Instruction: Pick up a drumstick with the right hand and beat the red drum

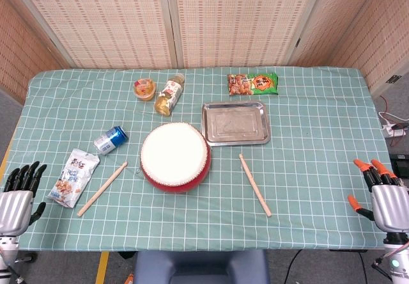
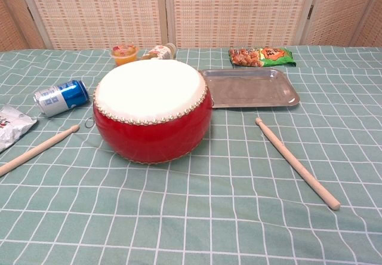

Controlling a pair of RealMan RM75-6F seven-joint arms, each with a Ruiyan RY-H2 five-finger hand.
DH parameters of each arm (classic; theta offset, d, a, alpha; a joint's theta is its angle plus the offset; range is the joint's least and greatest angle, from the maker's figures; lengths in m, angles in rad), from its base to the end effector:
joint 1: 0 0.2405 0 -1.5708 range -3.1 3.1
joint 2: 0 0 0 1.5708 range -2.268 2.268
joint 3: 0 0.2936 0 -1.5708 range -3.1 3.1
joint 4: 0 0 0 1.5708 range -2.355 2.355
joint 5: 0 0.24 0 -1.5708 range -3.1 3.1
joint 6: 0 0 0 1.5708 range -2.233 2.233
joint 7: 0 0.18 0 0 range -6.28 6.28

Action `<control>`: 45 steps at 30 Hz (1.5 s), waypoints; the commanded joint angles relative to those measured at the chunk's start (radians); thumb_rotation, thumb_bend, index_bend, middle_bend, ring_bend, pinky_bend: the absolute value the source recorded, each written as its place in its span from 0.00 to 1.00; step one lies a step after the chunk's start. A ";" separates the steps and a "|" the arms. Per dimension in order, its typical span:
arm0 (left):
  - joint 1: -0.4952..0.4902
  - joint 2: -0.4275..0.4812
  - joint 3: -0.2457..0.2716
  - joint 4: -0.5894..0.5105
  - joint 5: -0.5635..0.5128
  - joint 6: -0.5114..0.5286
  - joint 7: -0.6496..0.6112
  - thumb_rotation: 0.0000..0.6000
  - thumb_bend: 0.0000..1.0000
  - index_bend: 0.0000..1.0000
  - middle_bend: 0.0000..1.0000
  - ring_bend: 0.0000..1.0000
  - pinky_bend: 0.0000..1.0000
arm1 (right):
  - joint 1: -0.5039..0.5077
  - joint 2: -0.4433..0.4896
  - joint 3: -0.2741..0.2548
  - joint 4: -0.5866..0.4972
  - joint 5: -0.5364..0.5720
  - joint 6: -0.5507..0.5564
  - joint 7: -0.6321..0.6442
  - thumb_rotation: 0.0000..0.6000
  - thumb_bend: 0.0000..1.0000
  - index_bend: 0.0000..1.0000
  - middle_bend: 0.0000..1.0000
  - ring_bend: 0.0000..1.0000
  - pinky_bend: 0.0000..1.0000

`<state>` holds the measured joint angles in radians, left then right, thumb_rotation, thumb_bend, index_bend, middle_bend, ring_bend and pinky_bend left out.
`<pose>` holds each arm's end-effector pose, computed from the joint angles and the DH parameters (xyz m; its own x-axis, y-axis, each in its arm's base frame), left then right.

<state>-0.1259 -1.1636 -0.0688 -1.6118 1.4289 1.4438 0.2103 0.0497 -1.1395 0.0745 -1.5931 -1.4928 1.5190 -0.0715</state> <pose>-0.3548 0.2409 0.1322 0.5336 0.0178 0.8455 0.8454 0.0173 -0.5339 -0.3626 -0.2156 0.1528 0.4570 0.0401 0.8886 -0.8894 0.0333 0.4559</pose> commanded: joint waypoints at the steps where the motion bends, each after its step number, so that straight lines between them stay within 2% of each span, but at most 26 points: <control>1: -0.004 -0.007 -0.004 -0.002 -0.004 -0.003 0.005 1.00 0.27 0.00 0.00 0.00 0.02 | -0.001 0.003 0.000 -0.006 -0.003 0.003 0.006 1.00 0.24 0.15 0.21 0.11 0.24; 16: 0.024 -0.017 0.012 0.017 0.019 0.044 -0.023 1.00 0.27 0.00 0.00 0.00 0.02 | -0.028 0.030 -0.025 -0.016 -0.027 0.019 0.119 1.00 0.24 0.16 0.21 0.13 0.24; 22: 0.021 -0.023 0.014 0.027 0.007 0.025 -0.025 1.00 0.27 0.00 0.00 0.00 0.02 | -0.011 0.042 -0.024 -0.039 -0.017 -0.018 0.086 1.00 0.24 0.19 0.21 0.13 0.24; 27: 0.020 -0.028 0.018 0.033 0.007 0.017 -0.033 1.00 0.27 0.00 0.00 0.00 0.02 | 0.042 0.058 -0.017 -0.069 -0.019 -0.098 0.032 1.00 0.24 0.24 0.21 0.13 0.23; 31: 0.026 -0.032 0.026 0.039 0.018 0.024 -0.043 1.00 0.26 0.00 0.00 0.00 0.02 | 0.111 0.051 -0.001 -0.084 -0.005 -0.196 -0.023 1.00 0.24 0.34 0.21 0.07 0.16; 35: 0.035 -0.034 0.031 0.044 0.017 0.029 -0.060 1.00 0.26 0.00 0.00 0.00 0.02 | 0.205 0.028 0.025 -0.108 0.046 -0.340 -0.081 1.00 0.33 0.34 0.19 0.01 0.10; 39: 0.047 -0.038 0.038 0.055 0.021 0.040 -0.078 1.00 0.27 0.00 0.00 0.00 0.02 | 0.291 -0.016 0.046 -0.118 0.105 -0.464 -0.122 1.00 0.45 0.34 0.16 0.00 0.03; 45: 0.058 -0.042 0.042 0.068 0.015 0.044 -0.100 1.00 0.27 0.00 0.00 0.00 0.02 | 0.343 -0.061 0.061 -0.099 0.167 -0.541 -0.144 1.00 0.49 0.34 0.14 0.00 0.00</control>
<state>-0.0719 -1.2041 -0.0283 -1.5492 1.4481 1.4875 0.1179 0.3650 -1.1743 0.1247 -1.7010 -1.3586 1.0182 -0.2050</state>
